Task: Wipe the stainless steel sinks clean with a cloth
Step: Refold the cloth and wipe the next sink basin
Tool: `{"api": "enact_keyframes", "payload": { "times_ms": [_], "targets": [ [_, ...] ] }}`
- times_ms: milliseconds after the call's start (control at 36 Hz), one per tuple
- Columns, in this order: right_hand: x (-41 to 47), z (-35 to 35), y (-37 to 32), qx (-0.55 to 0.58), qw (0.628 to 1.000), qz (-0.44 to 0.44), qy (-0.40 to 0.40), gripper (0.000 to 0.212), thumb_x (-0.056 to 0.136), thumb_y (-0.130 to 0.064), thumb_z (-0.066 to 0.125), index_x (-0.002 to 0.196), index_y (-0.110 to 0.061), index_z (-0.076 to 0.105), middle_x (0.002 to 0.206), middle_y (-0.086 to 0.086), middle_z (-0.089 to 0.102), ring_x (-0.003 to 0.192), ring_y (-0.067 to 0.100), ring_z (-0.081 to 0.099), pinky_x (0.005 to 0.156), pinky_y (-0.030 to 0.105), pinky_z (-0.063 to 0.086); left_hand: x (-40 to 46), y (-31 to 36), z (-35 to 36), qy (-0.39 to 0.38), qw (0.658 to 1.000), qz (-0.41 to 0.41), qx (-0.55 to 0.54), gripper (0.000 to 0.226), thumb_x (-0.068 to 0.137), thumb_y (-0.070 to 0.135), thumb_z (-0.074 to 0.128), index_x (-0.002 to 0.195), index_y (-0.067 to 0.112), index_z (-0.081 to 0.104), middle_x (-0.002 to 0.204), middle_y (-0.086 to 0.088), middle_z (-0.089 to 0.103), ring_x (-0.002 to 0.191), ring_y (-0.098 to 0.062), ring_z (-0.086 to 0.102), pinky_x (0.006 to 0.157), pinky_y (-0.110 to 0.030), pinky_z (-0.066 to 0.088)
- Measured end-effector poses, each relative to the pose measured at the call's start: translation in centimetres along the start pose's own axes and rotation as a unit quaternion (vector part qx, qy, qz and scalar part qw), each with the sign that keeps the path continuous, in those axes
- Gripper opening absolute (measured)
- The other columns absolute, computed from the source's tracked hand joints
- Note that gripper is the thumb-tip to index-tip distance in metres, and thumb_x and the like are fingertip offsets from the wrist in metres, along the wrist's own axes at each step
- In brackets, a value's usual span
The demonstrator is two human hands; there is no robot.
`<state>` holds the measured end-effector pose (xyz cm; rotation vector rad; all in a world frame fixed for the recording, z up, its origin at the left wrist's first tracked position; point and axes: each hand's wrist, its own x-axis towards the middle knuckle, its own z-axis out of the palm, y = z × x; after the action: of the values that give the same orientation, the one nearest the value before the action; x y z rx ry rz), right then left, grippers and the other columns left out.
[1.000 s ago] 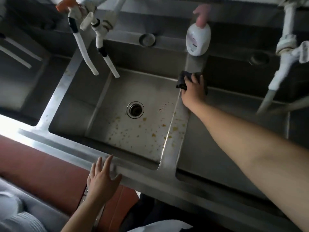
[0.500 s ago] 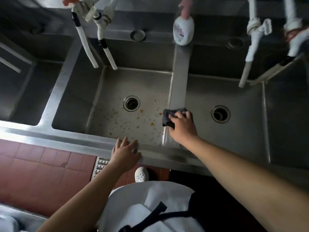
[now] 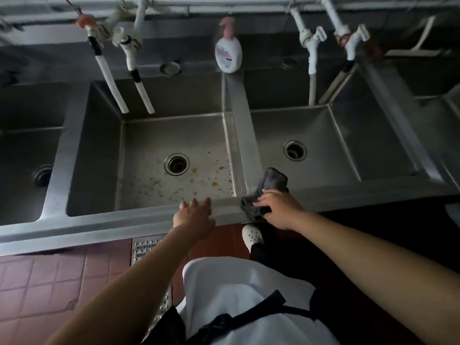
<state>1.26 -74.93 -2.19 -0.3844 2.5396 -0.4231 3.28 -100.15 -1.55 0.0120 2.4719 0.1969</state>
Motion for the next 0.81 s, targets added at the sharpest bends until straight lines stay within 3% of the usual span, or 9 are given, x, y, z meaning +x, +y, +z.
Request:
{"api": "enact_keyframes", "payload": {
  "times_ms": [83, 194, 306, 389, 472, 583, 639, 722, 806],
  "targets": [
    [-1.0, 0.3, -0.8, 0.046, 0.999, 0.028, 0.0, 0.042, 0.085, -0.017, 0.062, 0.126, -0.026, 0.068, 0.14, 0.002, 0.058, 0.136, 0.024, 0.046, 0.11, 0.039, 0.039, -0.2, -0.8, 0.6, 0.011, 1.0, 0.017, -0.001, 0.057, 0.094, 0.046, 0.053, 0.145, 0.036, 0.031, 0.144, -0.002, 0.04, 0.137, -0.032, 0.033, 0.095, -0.043, 0.051],
    [-2.0, -0.3, -2.2, 0.141, 0.988, 0.068, 0.006, 0.041, 0.088, -0.022, 0.07, 0.129, -0.023, 0.066, 0.142, 0.005, 0.056, 0.133, 0.025, 0.05, 0.109, 0.032, 0.039, 0.3, -2.0, -0.5, 0.002, 0.994, 0.029, -0.11, 0.049, 0.09, 0.039, 0.062, 0.137, 0.03, 0.05, 0.141, -0.004, 0.046, 0.134, -0.031, 0.041, 0.102, -0.042, 0.046],
    [-2.7, -3.6, -4.1, 0.161, 0.97, -0.004, 0.18, 0.028, 0.083, -0.007, 0.075, 0.111, -0.003, 0.072, 0.128, 0.01, 0.055, 0.119, 0.026, 0.052, 0.107, 0.031, 0.036, -1.0, -2.3, -3.7, 0.03, 0.941, 0.094, -0.323, 0.072, 0.084, 0.03, 0.077, 0.147, 0.033, 0.041, 0.152, -0.003, 0.041, 0.135, -0.021, 0.042, 0.103, -0.03, 0.036],
    [-3.3, -7.4, -5.6, 0.27, 0.934, -0.033, 0.232, 0.021, 0.087, -0.012, 0.071, 0.108, -0.013, 0.071, 0.111, 0.0, 0.064, 0.105, 0.018, 0.061, 0.094, 0.029, 0.047, -3.0, -1.4, -6.7, 0.056, 0.893, 0.19, -0.405, 0.083, 0.078, 0.03, 0.082, 0.145, 0.046, 0.036, 0.139, 0.024, 0.041, 0.129, -0.002, 0.034, 0.104, -0.024, 0.029],
    [-3.4, -10.2, -7.1, 0.426, 0.875, -0.03, 0.228, 0.012, 0.091, -0.02, 0.068, 0.099, -0.026, 0.073, 0.101, -0.003, 0.075, 0.1, 0.012, 0.07, 0.089, 0.027, 0.054, -4.3, 0.7, -9.4, 0.123, 0.852, 0.23, -0.454, 0.086, 0.078, 0.028, 0.082, 0.145, 0.047, 0.032, 0.139, 0.022, 0.039, 0.129, 0.001, 0.034, 0.1, -0.019, 0.029],
    [-2.7, -11.9, -8.8, 0.645, 0.728, -0.007, 0.232, 0.011, 0.093, -0.013, 0.065, 0.096, -0.015, 0.075, 0.1, 0.008, 0.076, 0.097, 0.025, 0.072, 0.082, 0.046, 0.057, -4.3, 3.6, -11.0, 0.145, 0.83, 0.227, -0.488, 0.085, 0.08, 0.027, 0.081, 0.148, 0.042, 0.031, 0.141, 0.016, 0.04, 0.123, 0.001, 0.046, 0.098, -0.02, 0.038],
    [-2.3, -11.8, -9.2, 0.642, 0.723, 0.01, 0.255, 0.014, 0.093, -0.018, 0.065, 0.102, -0.014, 0.074, 0.102, 0.007, 0.076, 0.098, 0.025, 0.072, 0.084, 0.051, 0.058, -3.7, 4.9, -10.8, 0.1, 0.814, 0.243, -0.519, 0.085, 0.08, 0.02, 0.081, 0.15, 0.035, 0.034, 0.134, 0.016, 0.053, 0.113, 0.007, 0.057, 0.089, -0.015, 0.048],
    [-1.8, -11.2, -8.8, 0.621, 0.737, 0.019, 0.265, 0.015, 0.093, -0.022, 0.066, 0.104, -0.016, 0.074, 0.1, 0.008, 0.076, 0.097, 0.026, 0.072, 0.091, 0.055, 0.055, -2.1, 6.8, -10.0, 0.051, 0.801, 0.222, -0.554, 0.082, 0.078, 0.019, 0.082, 0.148, 0.034, 0.042, 0.127, 0.011, 0.065, 0.118, 0.001, 0.059, 0.098, -0.032, 0.053],
    [-1.3, -11.1, -6.9, 0.675, 0.719, -0.01, 0.168, 0.026, 0.095, -0.033, 0.06, 0.112, -0.017, 0.073, 0.109, 0.008, 0.074, 0.106, 0.023, 0.069, 0.097, 0.05, 0.053, -0.3, 8.6, -9.2, 0.033, 0.786, 0.191, -0.587, 0.065, 0.074, 0.021, 0.083, 0.133, 0.036, 0.058, 0.12, 0.003, 0.069, 0.118, -0.017, 0.063, 0.087, -0.035, 0.058]
  ]
}}
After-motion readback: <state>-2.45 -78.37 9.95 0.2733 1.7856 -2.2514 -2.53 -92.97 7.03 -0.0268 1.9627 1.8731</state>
